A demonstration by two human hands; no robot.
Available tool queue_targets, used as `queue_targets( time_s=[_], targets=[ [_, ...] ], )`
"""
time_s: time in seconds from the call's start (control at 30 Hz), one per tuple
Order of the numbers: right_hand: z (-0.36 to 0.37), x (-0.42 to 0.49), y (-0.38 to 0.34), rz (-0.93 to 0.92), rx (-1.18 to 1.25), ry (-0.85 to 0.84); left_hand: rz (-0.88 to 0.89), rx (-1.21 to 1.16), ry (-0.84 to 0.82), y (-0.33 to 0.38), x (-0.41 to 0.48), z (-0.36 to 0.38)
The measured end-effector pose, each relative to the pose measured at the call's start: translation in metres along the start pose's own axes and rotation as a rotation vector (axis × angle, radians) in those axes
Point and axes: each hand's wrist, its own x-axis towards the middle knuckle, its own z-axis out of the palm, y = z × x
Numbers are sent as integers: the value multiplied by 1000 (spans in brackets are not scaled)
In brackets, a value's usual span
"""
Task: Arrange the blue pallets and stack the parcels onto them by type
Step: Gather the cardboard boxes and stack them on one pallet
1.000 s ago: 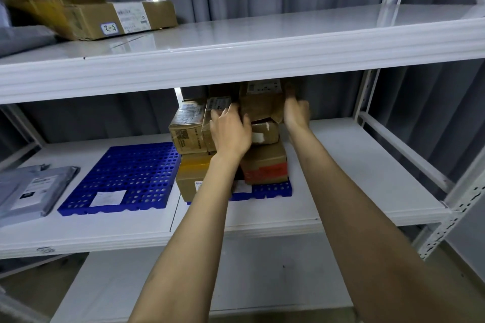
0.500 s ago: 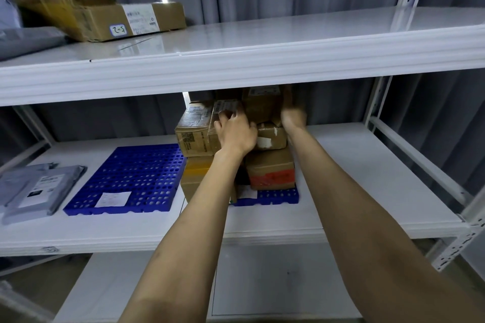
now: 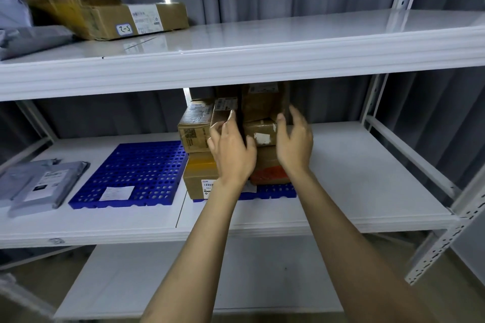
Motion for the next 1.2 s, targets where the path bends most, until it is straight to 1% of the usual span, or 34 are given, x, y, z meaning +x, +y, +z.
queue_targets(
  time_s=[0.13,0.23,0.4,0.5,0.57,0.73,1.0,1.2],
  targets=[
    [-6,-41,-12,-153,4,-13,39,-14,63,-5,-29,-20],
    [-12,-63,-32,-316,17,-26,40,-43,139,0,-45,-44],
    [-19,-78,-81,-579,79,-16,160,-13,276,7,-48,-89],
    [-17,-78,-114,-673,149,-32,205,-11,355,12,-40,-121],
    [-13,-76,-136,-719,185,-57,233,40,390,12,-31,-141],
    [6,-63,-188,-757,162,-120,261,180,424,3,-3,-183],
    [49,-36,-257,-682,29,-281,264,326,442,-20,51,-237],
    [83,-13,-295,-655,-49,-324,250,424,392,-49,93,-270]
  ],
)
